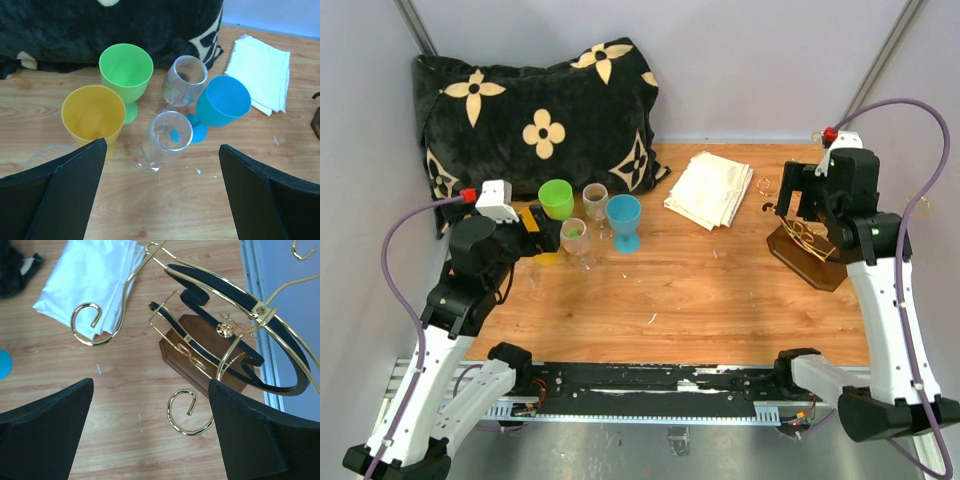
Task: Place the wine glass upside down on the wine glass rack
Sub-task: Move the wine rack to the center of the board.
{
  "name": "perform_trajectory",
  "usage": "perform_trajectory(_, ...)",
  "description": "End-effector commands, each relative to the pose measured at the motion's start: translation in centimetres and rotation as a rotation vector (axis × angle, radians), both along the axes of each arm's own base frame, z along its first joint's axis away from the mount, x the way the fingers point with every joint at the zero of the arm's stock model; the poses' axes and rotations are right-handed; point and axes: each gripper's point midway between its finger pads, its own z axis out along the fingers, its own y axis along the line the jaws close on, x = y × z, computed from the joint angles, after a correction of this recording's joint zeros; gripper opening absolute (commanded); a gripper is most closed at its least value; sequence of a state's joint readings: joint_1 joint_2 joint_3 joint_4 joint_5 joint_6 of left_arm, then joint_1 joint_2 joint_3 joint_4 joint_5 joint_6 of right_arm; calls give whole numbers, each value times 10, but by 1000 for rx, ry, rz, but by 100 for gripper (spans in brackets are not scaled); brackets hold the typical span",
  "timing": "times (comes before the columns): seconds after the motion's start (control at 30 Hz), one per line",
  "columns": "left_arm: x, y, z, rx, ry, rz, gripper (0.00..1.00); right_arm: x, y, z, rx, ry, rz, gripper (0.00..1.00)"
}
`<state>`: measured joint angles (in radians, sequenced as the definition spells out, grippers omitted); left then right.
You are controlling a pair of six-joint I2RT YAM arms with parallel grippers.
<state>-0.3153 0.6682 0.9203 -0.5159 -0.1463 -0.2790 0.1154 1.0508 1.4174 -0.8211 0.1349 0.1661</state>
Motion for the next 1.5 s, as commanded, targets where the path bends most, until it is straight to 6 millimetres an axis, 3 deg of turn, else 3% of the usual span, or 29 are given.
perform_trajectory(0.0, 1, 13, 6, 43, -13, 52, 100, 3, -25, 3, -13, 32, -171, 98)
perform_trajectory(0.23, -1, 16, -5, 58, 5, 58, 100, 39, -17, 12, 36, 34, -188, 99)
perform_trajectory(0.43, -2, 21, -13, 67, 18, 85, 100, 66, -9, 14, 84, 14, -184, 72)
perform_trajectory(0.5, -3, 22, -13, 66, 15, 87, 100, 68, -7, 13, 85, 25, -179, 72)
perform_trajectory(0.63, -4, 23, -11, 63, 5, 92, 100, 53, -36, 21, -18, 7, -299, 80)
perform_trajectory(0.77, -5, 24, -12, 65, 5, 97, 100, 17, -79, 36, -180, -30, -480, 82)
perform_trajectory(0.97, -3, 23, -15, 68, 15, 96, 100, -13, -88, 16, -214, 14, -505, 78)
perform_trajectory(1.17, -1, 21, -17, 72, 24, 88, 100, -11, -91, -15, -177, 107, -484, 67)
perform_trajectory(1.47, 0, 19, -18, 72, 29, 77, 99, 19, -80, -34, -66, 152, -414, 54)
